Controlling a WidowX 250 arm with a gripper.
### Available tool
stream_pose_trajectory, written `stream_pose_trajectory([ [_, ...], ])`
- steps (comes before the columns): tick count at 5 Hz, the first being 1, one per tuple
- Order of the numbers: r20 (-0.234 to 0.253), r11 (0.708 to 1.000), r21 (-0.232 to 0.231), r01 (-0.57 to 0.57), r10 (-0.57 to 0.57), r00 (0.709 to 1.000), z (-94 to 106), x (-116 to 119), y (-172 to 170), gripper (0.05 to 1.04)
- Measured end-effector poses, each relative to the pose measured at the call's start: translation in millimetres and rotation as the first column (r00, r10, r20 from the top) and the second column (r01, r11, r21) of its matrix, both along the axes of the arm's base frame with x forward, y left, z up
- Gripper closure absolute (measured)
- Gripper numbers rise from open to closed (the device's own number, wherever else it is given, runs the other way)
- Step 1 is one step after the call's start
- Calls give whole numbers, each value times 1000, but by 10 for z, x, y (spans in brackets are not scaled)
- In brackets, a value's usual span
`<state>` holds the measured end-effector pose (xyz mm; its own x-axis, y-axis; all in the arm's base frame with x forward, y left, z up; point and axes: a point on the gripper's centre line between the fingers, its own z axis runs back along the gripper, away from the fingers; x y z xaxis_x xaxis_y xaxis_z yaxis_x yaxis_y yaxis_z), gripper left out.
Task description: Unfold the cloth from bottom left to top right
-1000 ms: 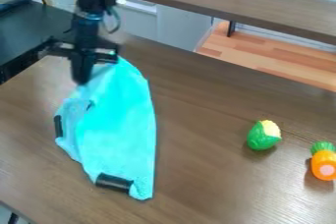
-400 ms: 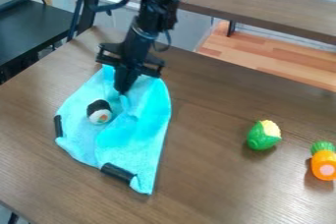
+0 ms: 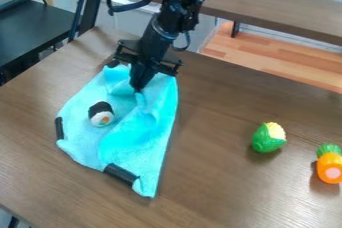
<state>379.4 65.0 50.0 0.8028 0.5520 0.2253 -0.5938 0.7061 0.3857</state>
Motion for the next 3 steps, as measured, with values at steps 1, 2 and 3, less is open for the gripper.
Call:
stream_pose_trajectory([
  [1,2,1000,-17,-8,8,1000,60,125,-113,1033],
  [2,-7,999,-36,-34,34,999,121,225,-166,1033],
  [3,-23,998,-47,-41,40,999,142,287,-285,1033],
])
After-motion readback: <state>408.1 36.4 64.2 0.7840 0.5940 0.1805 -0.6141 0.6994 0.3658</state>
